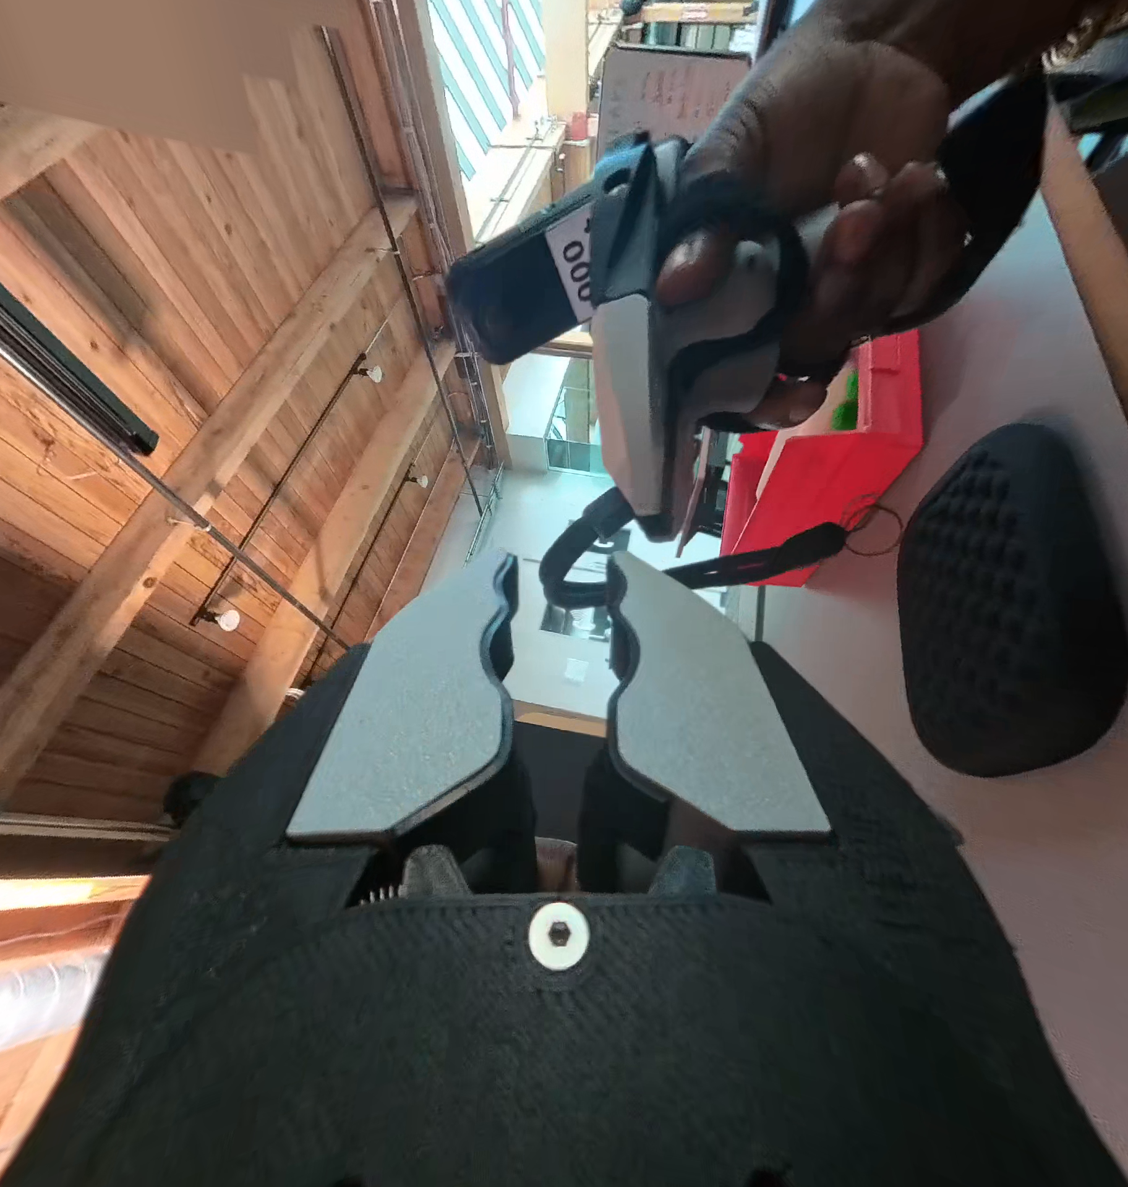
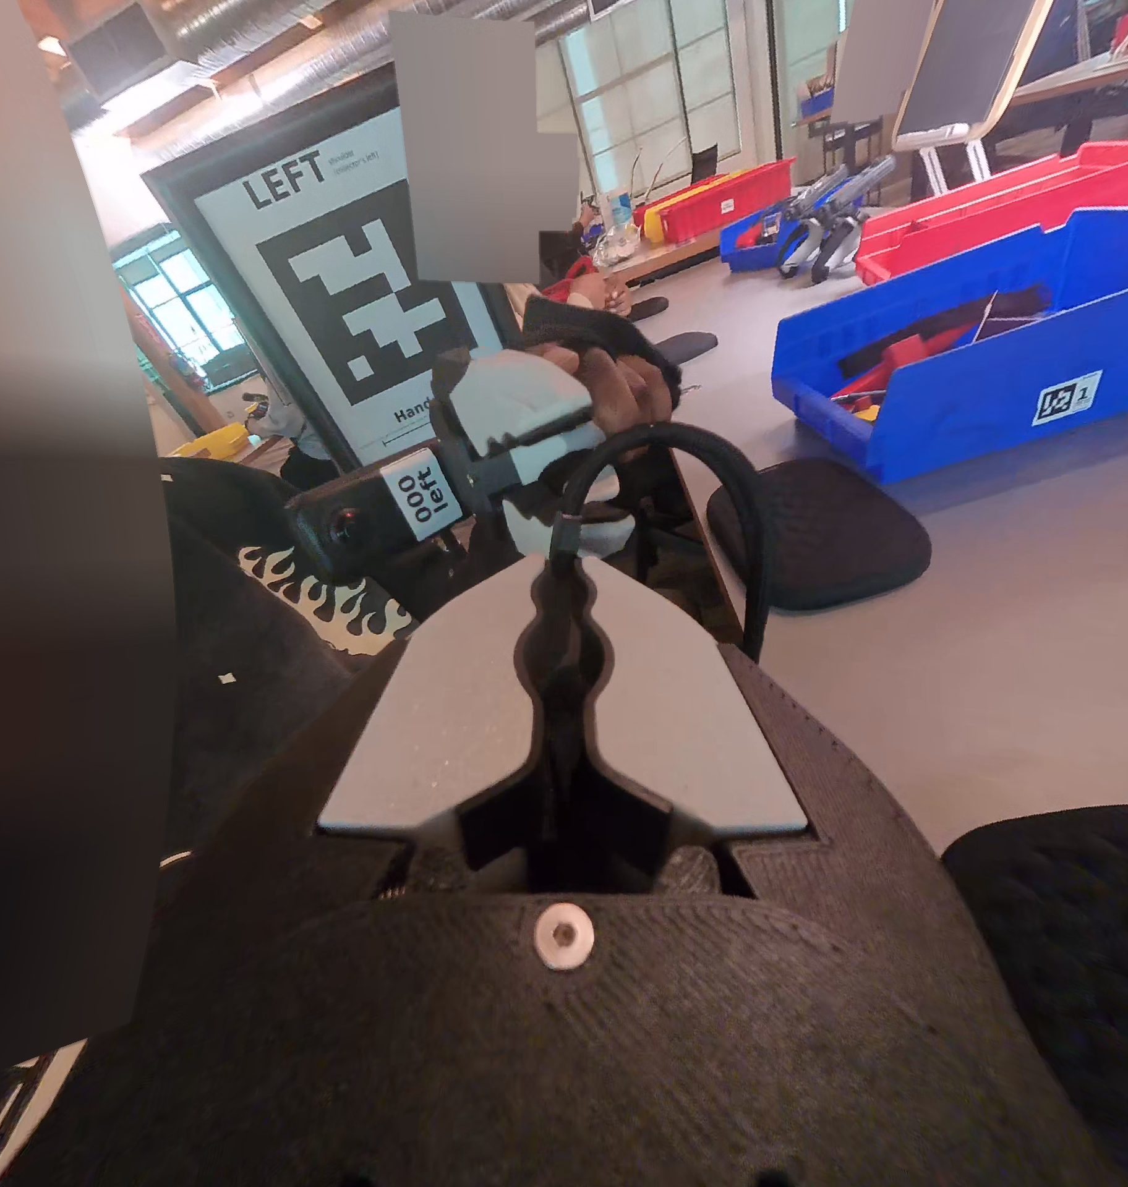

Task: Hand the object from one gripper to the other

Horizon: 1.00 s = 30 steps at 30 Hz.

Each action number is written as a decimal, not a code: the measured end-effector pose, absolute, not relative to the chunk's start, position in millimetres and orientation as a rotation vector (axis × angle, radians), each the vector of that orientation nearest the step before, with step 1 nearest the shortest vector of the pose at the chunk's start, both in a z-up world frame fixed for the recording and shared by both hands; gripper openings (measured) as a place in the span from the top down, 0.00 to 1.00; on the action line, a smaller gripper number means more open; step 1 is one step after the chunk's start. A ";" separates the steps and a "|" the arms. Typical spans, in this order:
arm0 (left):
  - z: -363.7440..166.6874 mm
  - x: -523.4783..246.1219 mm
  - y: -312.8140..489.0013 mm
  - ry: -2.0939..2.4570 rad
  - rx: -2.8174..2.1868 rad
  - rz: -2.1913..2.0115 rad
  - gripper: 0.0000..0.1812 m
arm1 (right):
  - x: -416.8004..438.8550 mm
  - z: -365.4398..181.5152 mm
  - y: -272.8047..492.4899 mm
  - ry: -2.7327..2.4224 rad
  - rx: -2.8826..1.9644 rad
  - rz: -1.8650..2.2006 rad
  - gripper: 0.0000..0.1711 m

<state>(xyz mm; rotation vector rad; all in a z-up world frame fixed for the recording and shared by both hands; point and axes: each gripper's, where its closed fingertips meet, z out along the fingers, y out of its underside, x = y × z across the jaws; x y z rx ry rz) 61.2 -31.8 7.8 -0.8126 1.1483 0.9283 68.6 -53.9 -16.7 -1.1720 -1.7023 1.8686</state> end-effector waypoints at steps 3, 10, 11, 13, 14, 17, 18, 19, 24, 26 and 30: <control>3.9 66.4 -31.0 1.174 -0.810 0.928 0.91 | 68.8 -18.8 -55.0 -1.719 -1.180 1.866 0.97; 10.8 62.9 -25.9 0.983 -1.060 0.511 0.98 | 75.4 -4.4 -58.5 -1.689 -1.005 1.829 0.91; 13.4 63.3 -27.0 0.933 -1.105 0.374 0.98 | 75.8 -2.3 -57.1 -1.677 -0.971 1.782 0.89; 17.3 65.2 -30.9 0.850 -1.186 0.086 0.98 | 77.5 1.2 -54.7 -1.660 -0.887 1.664 0.86; 19.3 66.4 -33.9 0.814 -1.211 -0.056 0.98 | 79.0 3.8 -54.4 -1.650 -0.838 1.615 0.85; 24.3 70.4 -44.0 0.714 -1.272 -0.503 0.98 | 82.7 13.3 -52.8 -1.595 -0.736 1.536 0.84; 28.5 71.0 -47.6 0.681 -1.256 -0.630 0.98 | 82.2 15.7 -50.5 -1.571 -0.734 1.526 0.84; 32.0 71.0 -50.3 0.655 -1.238 -0.730 0.98 | 80.8 16.1 -47.7 -1.555 -0.744 1.520 0.84; 22.5 73.7 -43.0 0.642 -1.297 -0.785 0.98 | 69.3 3.6 -44.8 -1.579 -0.860 1.560 0.81; 20.0 78.8 -43.1 0.666 -1.304 -0.774 0.98 | 64.2 -5.0 -49.1 -1.620 -0.913 1.583 0.77; 15.8 83.4 -41.7 0.687 -1.319 -0.746 0.98 | 60.6 -16.7 -61.2 -1.705 -0.957 1.628 0.82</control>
